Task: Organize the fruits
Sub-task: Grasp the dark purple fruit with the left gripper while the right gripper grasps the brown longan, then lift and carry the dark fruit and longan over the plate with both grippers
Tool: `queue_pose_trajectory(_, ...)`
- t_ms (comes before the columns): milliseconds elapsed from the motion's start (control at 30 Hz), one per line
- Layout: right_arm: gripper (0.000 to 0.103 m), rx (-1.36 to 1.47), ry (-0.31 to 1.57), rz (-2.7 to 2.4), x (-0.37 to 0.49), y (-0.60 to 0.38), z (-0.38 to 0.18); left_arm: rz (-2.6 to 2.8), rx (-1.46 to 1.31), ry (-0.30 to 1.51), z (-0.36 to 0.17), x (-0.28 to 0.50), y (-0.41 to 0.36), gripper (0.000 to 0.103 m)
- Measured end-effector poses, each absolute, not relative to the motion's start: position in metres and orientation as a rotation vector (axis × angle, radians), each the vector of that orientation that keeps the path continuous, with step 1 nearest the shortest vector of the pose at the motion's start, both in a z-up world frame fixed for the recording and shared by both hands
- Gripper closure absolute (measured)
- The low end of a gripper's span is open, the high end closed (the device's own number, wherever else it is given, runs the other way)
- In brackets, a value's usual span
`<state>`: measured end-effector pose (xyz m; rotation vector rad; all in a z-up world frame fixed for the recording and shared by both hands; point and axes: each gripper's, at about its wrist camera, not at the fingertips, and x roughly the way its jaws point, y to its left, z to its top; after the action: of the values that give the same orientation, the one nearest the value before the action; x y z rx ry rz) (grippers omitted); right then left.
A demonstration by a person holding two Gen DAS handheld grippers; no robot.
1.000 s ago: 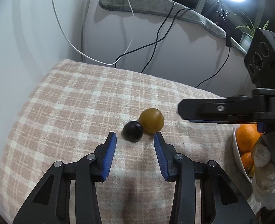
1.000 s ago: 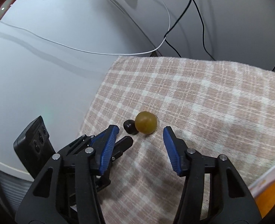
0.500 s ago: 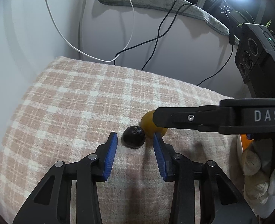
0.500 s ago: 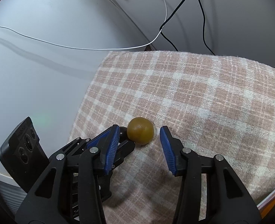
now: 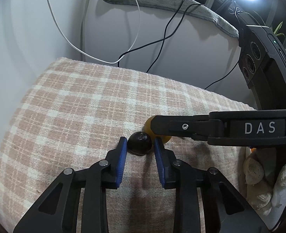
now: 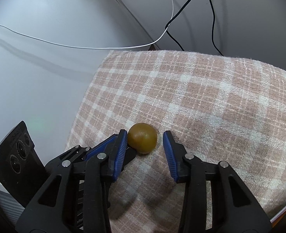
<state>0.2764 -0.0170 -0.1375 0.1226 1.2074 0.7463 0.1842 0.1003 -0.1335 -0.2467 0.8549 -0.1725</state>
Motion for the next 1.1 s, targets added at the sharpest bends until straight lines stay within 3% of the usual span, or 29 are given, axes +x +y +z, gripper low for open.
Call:
queue_pose_trajectory(367,0.073,0.117,1.194,0.763,0.273,-0.007,-0.138,-0.168,-0.243,0.851,-0.132,0.184,0.101,0.08)
queue_pose_trajectory(1100,0.074,0.128,1.134,0.801,0.238,-0.047,-0.101,-0.181,-0.266,0.799,-0.108,0.146,0.098,0.08)
